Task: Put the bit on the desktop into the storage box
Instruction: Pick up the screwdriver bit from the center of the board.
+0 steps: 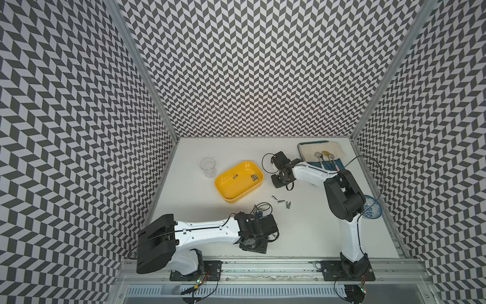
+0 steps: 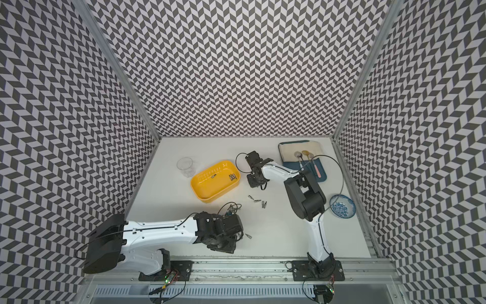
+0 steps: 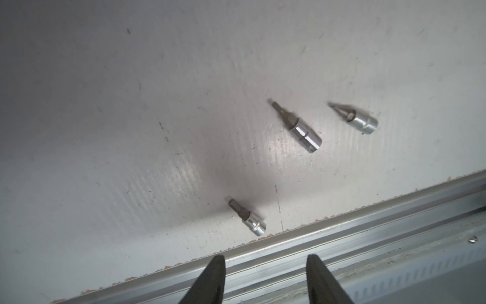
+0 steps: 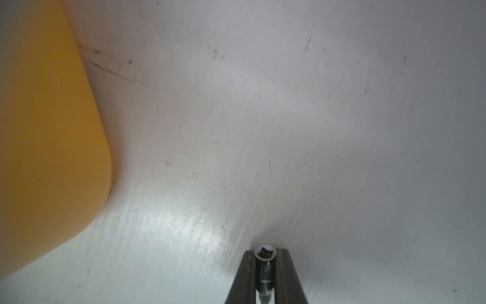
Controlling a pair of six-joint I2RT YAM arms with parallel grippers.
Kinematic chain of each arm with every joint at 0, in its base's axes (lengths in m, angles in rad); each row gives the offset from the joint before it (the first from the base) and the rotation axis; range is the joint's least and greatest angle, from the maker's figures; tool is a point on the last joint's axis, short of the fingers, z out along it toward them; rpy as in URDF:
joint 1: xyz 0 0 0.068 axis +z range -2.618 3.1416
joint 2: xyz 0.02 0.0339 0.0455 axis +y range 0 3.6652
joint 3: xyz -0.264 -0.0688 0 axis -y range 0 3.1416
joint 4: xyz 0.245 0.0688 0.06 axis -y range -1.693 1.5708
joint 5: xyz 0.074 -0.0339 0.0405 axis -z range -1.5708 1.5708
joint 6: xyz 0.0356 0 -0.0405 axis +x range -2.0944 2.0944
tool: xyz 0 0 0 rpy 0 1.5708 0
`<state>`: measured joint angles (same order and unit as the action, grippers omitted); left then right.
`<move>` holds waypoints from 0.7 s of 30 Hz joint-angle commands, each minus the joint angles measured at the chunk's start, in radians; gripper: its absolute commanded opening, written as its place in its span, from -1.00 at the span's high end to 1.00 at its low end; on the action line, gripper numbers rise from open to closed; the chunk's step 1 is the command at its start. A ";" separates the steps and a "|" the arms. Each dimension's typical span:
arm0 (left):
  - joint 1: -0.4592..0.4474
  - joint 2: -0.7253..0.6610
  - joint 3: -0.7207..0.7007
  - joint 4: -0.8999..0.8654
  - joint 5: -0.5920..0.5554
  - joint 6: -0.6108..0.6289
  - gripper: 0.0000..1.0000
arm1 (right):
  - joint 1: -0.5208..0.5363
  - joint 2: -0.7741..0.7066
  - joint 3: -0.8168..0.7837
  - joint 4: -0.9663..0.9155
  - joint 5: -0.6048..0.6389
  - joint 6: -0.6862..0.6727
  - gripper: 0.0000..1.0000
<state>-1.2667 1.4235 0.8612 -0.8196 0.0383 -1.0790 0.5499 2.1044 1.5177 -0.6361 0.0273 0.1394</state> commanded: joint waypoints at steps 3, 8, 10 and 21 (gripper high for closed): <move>-0.035 0.047 0.007 -0.069 -0.051 -0.087 -0.09 | -0.014 0.002 0.003 -0.036 -0.015 0.006 1.00; -0.046 0.052 -0.002 -0.032 -0.060 -0.114 -0.09 | -0.017 -0.003 0.000 -0.036 -0.017 0.002 1.00; -0.048 0.051 -0.008 -0.025 -0.061 -0.121 -0.09 | -0.019 -0.003 -0.001 -0.036 -0.018 0.002 1.00; -0.052 0.057 -0.027 -0.048 -0.091 -0.145 -0.09 | -0.023 -0.004 -0.005 -0.036 -0.024 0.000 1.00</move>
<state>-1.3098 1.4788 0.8413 -0.8551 -0.0189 -1.2060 0.5346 2.1040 1.5177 -0.6361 0.0048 0.1390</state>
